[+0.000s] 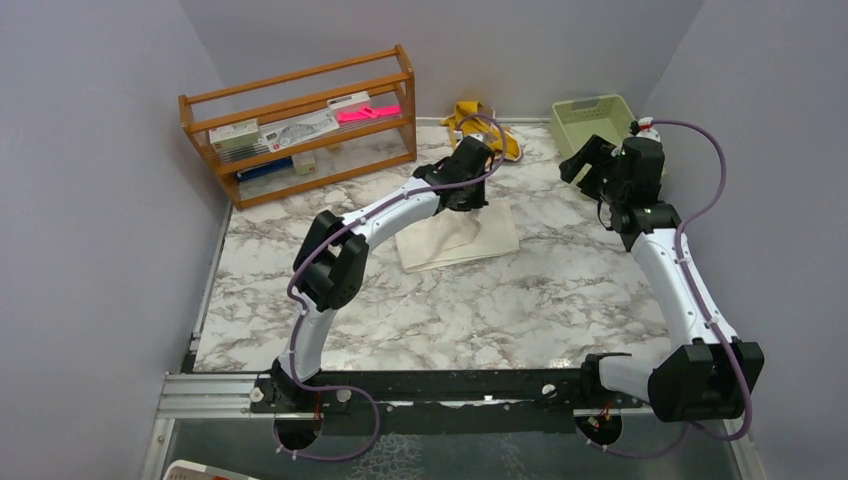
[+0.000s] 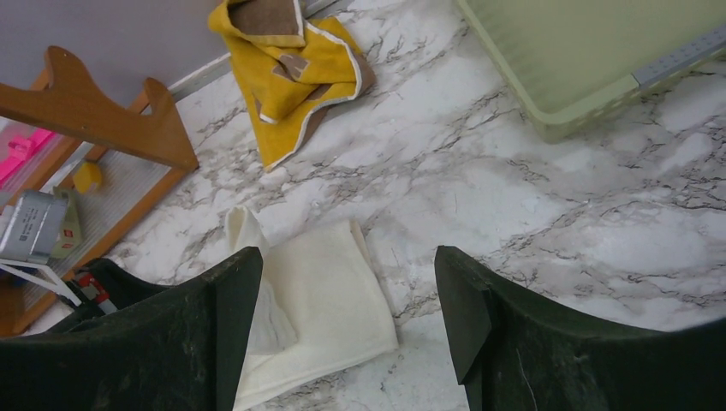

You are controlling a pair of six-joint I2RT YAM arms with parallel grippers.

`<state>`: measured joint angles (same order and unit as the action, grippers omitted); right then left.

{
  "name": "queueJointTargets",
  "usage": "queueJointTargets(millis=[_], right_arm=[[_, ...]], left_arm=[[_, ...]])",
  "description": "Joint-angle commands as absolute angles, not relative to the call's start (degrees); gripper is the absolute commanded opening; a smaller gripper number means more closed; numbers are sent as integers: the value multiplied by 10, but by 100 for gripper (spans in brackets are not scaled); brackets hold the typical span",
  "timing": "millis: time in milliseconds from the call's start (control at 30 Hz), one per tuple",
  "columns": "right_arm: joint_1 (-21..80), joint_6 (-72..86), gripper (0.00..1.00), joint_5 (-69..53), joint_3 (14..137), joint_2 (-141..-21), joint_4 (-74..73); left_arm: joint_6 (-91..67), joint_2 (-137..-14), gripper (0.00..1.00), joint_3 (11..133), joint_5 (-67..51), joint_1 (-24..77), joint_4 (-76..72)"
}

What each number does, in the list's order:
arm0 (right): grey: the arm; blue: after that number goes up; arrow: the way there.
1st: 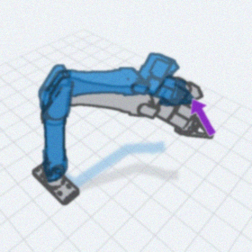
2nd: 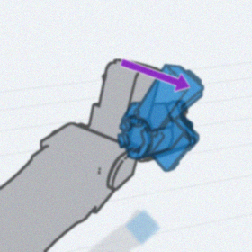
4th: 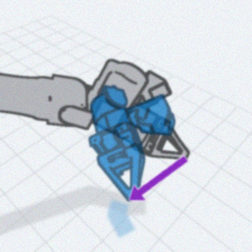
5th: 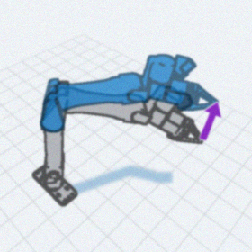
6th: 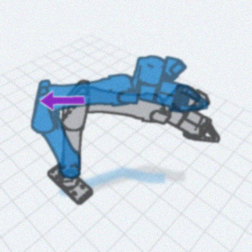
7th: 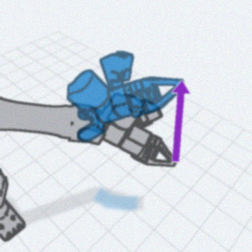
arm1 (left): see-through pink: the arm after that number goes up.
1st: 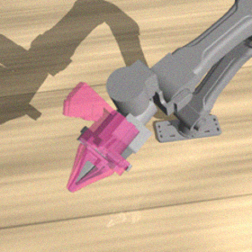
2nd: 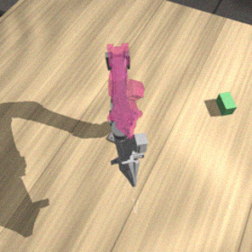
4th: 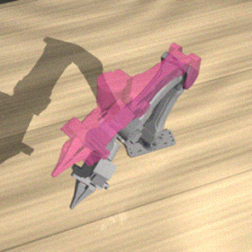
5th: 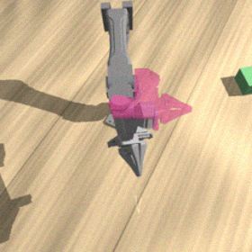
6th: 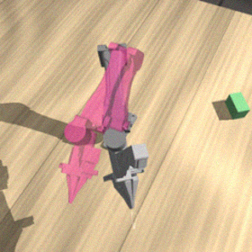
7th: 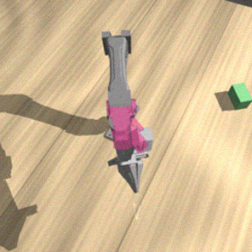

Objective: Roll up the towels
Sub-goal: Fold the towel at the center of the board.

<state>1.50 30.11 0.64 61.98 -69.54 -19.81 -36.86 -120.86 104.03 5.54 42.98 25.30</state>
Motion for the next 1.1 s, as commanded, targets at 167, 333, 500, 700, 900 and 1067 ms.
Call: queueJointTargets(millis=[167, 333, 500, 700, 900, 1067], right_arm=[[9, 294, 75, 16, 620, -685, -199], [8, 294, 75, 11, 614, -686, -194], [7, 294, 75, 4, 613, -686, -193], [7, 294, 75, 1, 603, -685, -189], [7, 291, 75, 3, 603, -691, -188], [6, 293, 76, 5, 597, -694, -183]], left_arm=[[-374, -1171, 0, 1089, -2, 444, 264], [-363, -1135, 0, 1081, -3, 445, 282], [-353, -1124, 0, 1079, -7, 445, 299], [-356, -1148, 0, 1079, -18, 445, 301], [-361, -1182, 0, 1098, -37, 445, 301], [-364, -1200, 0, 1105, -43, 445, 301]])
